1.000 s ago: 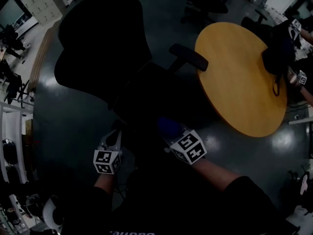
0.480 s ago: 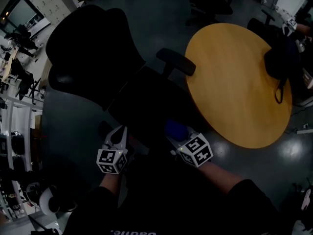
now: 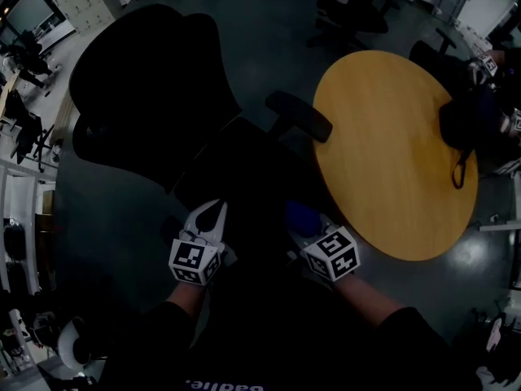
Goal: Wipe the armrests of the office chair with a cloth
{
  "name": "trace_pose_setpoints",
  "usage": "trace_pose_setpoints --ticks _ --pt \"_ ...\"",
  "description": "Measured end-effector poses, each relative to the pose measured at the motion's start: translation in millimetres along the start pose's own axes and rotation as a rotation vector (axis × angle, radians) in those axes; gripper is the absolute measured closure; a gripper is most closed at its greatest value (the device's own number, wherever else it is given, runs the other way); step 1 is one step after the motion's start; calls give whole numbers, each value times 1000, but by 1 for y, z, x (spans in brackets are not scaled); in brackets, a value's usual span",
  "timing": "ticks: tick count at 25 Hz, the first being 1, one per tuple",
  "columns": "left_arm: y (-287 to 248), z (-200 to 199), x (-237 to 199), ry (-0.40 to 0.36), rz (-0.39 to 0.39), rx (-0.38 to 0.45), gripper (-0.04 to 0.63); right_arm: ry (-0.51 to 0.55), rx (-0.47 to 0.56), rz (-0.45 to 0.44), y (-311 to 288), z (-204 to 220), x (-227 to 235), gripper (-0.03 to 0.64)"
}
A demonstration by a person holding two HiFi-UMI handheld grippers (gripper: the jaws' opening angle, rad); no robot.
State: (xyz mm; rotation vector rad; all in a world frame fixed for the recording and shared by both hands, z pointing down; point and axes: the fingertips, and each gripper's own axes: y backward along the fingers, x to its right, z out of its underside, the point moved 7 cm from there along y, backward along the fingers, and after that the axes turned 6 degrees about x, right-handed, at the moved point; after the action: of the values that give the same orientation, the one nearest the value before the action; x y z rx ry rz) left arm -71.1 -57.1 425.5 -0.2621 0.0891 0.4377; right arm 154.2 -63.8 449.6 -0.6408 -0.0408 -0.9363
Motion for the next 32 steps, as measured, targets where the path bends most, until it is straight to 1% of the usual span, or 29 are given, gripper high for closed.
trace_pose_setpoints --ticks 4,10,12,16,20,24,28,32 --pt "-19 -13 -20 -5 62 14 583 -14 12 42 -11 -18 -1 508" --pt "-46 -22 -44 14 139 44 583 -44 14 125 -20 -36 11 508" --pt "-51 -25 -50 15 148 50 583 -56 15 145 -20 -41 15 508" --pt "-60 -35 -55 23 135 59 583 -52 30 184 -13 -53 33 508" --pt "-72 -43 -59 9 125 67 583 -59 45 204 -12 -65 62 508" --pt "-88 -57 -59 -18 97 62 583 -64 57 192 -15 -76 94 508" --pt "-102 -72 -65 -45 53 38 583 -73 61 175 -22 -86 122 508" --pt "-123 -79 -73 -74 35 14 583 -87 69 175 -27 -92 155 508"
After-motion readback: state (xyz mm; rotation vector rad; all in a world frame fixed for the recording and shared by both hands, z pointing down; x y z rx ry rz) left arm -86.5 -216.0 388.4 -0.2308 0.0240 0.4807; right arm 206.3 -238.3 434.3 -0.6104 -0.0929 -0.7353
